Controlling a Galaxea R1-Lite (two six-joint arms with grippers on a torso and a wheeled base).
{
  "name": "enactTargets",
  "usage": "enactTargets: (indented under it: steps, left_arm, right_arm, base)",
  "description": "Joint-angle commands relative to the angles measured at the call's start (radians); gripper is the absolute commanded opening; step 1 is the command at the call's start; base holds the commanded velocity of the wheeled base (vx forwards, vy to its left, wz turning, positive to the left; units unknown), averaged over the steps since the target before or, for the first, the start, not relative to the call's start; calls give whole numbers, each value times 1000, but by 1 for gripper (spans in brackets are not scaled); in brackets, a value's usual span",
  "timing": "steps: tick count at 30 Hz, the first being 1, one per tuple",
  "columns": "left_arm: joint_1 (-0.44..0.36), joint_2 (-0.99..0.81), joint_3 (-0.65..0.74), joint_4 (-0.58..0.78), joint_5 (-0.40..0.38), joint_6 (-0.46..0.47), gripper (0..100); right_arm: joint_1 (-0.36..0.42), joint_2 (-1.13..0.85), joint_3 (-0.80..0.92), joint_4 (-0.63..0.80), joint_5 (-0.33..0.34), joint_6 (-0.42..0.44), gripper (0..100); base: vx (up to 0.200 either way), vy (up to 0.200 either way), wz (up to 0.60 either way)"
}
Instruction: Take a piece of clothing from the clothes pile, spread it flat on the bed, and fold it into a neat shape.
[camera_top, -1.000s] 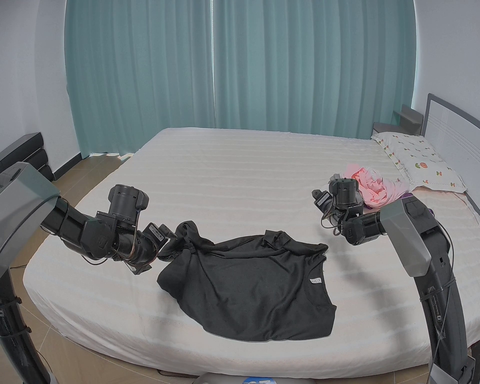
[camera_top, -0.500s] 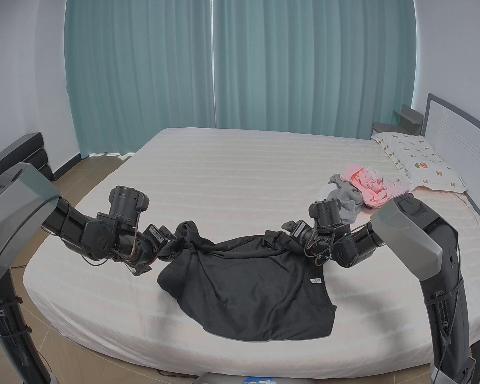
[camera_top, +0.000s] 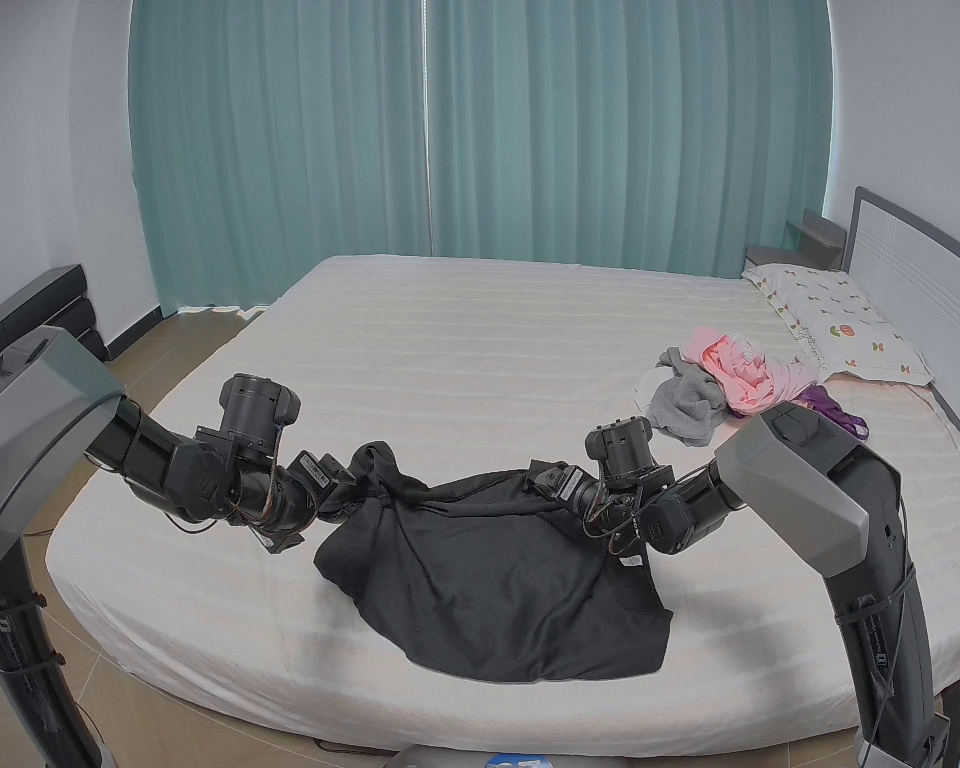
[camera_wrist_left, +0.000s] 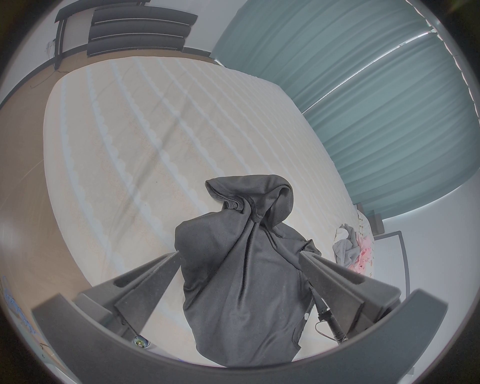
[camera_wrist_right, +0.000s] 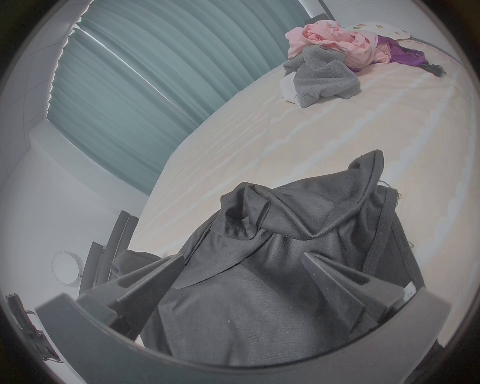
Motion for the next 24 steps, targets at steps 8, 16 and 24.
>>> enactTargets:
  steps: [8, 16, 24]
  left_arm:
    - [1, 15, -11, -1, -2, 1, 100]
    - [1, 11, -3, -1, -2, 0, 100]
    - [11, 14, -3, -1, 0, 1, 100]
  right_arm:
    - [13, 22, -24, 29, -2, -7, 100]
    - [15, 108, -166, 152, -29, -11, 100]
    - [-33, 203, -366, 111, -169, -45, 100]
  base:
    - [0, 0, 0]
    - [0, 0, 0]
    - [0, 0, 0]
